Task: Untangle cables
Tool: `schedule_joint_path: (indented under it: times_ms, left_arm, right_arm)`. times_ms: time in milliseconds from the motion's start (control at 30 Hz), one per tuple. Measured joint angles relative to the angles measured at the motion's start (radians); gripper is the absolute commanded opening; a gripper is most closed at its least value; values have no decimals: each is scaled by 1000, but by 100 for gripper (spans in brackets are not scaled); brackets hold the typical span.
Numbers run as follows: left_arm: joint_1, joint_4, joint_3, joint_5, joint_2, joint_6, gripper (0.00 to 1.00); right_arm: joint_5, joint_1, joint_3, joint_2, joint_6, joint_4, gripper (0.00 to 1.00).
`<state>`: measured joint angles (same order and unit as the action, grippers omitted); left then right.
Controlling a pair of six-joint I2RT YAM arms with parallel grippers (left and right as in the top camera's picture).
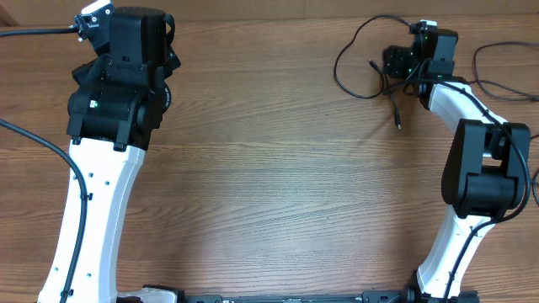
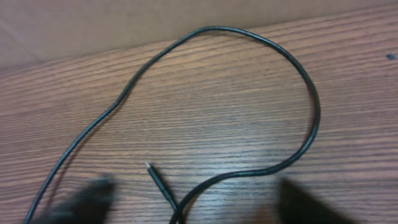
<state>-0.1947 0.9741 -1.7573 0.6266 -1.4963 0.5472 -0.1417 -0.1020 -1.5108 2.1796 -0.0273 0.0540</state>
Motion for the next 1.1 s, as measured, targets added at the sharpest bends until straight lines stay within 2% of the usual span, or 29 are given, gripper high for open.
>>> schedule_joint_path:
  times_ms: [167,367,967,1100]
  left_arm:
    - [0,0,0,0,0,0,99]
    - [0,0,0,1,0,0,100]
    - [0,0,0,6,0,0,99]
    - [0,1,0,6,0,0,99]
  right_arm:
    - [-12,0,0,-78,-75,38,100]
    - [-18,0,-1,-291,-130,178,100]
    - [-18,-1,-10,-901,-155,732,100]
    - [3,-1,-10,-993,-156,769,100]
